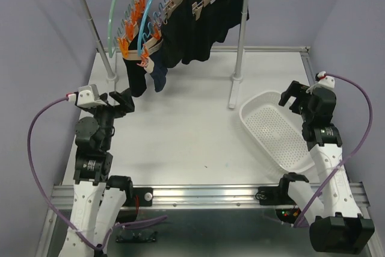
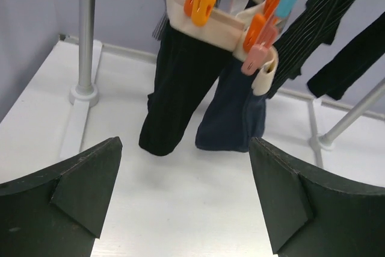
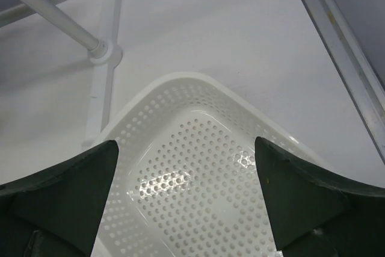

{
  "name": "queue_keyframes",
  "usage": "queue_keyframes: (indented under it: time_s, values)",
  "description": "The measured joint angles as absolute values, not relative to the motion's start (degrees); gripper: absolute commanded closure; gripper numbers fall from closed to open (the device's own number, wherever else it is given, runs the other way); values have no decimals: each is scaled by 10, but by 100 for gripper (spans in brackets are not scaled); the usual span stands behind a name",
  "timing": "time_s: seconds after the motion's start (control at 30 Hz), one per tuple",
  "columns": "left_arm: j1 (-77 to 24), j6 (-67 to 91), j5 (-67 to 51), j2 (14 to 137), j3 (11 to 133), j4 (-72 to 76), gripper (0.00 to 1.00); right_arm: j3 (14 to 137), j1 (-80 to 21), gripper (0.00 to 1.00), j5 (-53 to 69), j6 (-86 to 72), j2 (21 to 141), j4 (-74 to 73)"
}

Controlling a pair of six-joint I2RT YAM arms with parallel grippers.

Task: Remove the underwear clipped to the hanger
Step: Pick up the hanger from the clothesline.

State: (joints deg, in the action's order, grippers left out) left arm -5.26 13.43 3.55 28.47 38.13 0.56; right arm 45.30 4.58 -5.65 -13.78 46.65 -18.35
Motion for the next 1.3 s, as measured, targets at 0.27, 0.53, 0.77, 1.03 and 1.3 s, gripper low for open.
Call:
queue_keyframes:
  time_s: [0.27,0.53,0.77,1.03,1.3]
  values:
    - [-52,169,-2,231,517,-74,4,453,46,0,90,-51,480,-183]
    - [-52,210,-23,331,740,-115,11,420,46,0,269,72,474,-176]
    - [-52,217,-39,506,889,-134,12,398,46,0,319,119,471,-179]
    - [-52,208,-42,683,987,-168,13,385,46,0,346,156,453,-191]
    - [-52,190,-36,766,1079,-218,15,385,46,0,343,170,441,-208]
